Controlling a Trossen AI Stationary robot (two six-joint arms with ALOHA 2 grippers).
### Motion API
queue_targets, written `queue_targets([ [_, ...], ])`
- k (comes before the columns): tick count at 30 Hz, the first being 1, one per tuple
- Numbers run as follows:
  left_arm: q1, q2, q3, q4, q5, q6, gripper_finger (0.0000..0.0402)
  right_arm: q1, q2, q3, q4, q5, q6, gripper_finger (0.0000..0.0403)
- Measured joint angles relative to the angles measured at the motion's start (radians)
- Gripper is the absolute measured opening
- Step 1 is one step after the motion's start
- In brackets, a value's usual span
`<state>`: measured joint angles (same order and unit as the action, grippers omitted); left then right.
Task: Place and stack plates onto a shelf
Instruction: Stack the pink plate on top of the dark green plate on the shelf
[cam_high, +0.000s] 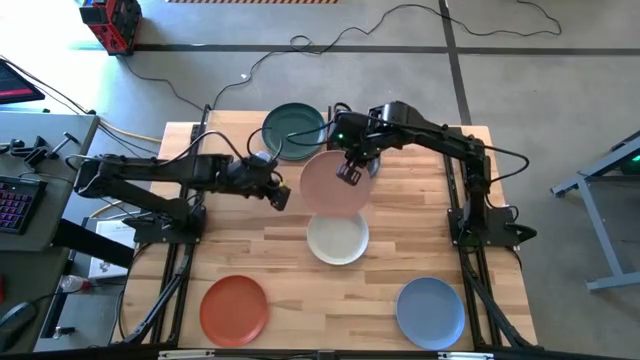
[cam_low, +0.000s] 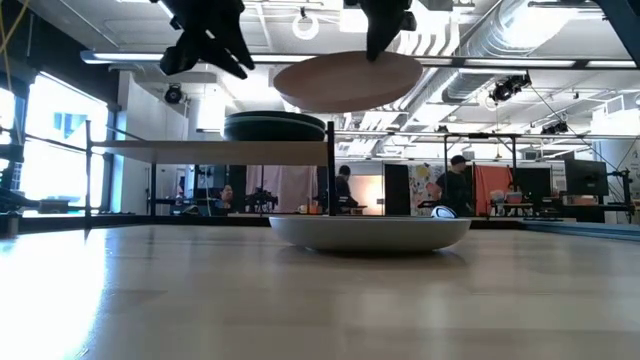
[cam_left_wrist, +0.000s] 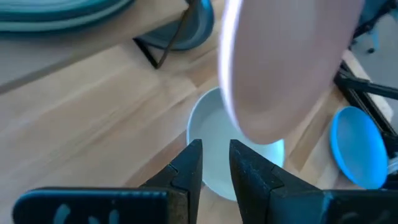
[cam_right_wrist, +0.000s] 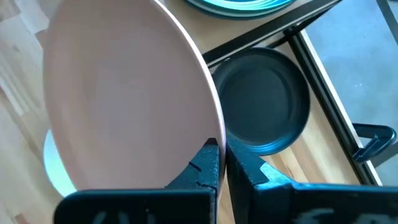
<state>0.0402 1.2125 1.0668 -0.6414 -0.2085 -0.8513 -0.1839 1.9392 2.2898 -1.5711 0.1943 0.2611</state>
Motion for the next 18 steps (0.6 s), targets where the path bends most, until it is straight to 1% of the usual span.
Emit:
queue_targets([
  [4,0.042,0.000,0.000,0.013,0.041,0.025,0.0092,-0.017,0.000,0.000,0.000,0.008,0.003,0.0000],
  [9,0.086,0.000,0.000,0.041,0.046,0.020,0.0115,-0.043,0.000,0.000,0.002,0.012,0.000,0.0000],
  [15,0.126,0.000,0.000,0.135,0.054,0.061,0.0118,-0.070,0.000,0.000,0.032,0.003,-0.017,0.0000],
  [18,0.145,0.000,0.000,0.138,0.057,0.061,0.0116,-0.074,0.000,0.000,0.052,-0.003,-0.027,0.0000],
])
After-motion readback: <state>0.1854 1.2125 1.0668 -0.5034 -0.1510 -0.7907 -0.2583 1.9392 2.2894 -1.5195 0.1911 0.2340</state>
